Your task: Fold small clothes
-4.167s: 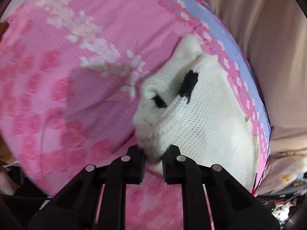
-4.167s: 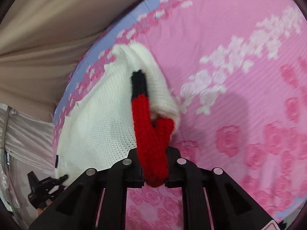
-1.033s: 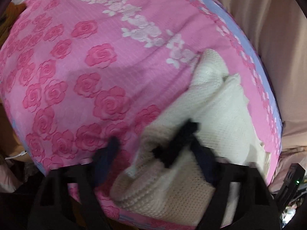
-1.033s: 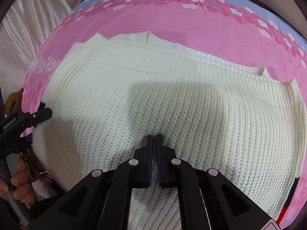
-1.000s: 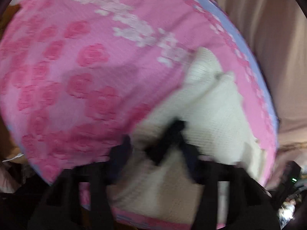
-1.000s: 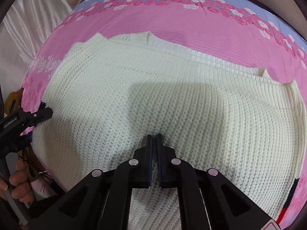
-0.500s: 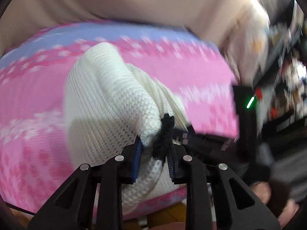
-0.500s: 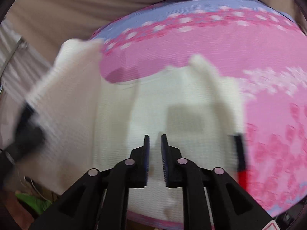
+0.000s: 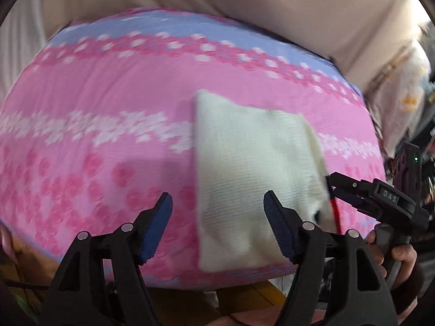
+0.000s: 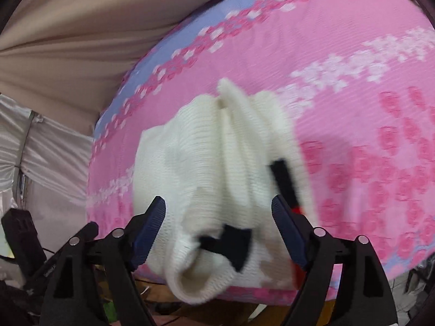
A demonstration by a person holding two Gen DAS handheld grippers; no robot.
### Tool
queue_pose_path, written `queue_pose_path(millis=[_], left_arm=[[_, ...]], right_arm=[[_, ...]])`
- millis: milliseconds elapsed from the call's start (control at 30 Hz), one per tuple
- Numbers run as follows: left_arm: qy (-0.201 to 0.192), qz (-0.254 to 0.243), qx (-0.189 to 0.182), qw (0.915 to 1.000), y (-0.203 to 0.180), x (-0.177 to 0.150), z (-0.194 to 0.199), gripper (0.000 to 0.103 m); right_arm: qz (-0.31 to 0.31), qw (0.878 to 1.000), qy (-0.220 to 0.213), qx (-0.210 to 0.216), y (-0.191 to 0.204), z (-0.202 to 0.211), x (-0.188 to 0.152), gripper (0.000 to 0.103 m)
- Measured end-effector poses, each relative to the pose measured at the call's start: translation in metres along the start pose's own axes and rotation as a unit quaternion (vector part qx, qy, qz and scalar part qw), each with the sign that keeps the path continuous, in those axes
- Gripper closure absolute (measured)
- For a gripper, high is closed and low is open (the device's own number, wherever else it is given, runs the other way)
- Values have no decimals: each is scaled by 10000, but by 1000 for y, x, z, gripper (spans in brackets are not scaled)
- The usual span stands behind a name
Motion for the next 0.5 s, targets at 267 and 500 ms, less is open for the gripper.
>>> queue_pose_path(millis=[267, 500], left_arm=[[41, 479, 163, 9987, 29, -15, 11, 36], [-9, 574, 144, 9982, 33, -13, 16, 36]], right_arm=[[157, 9924, 946, -766, 8, -74, -24, 22], [290, 9982, 435, 301, 64, -32, 2, 81]])
Point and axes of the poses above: each gripper's, at about its wrist camera, not at the fingertips, and z roughly against the way its jaws point, y to its left, x to its top, the point moved 8 cm from there along -z, roughly the way its jaws point, and after that the axes turned 5 degrees about -y, right-handed, at the moved point
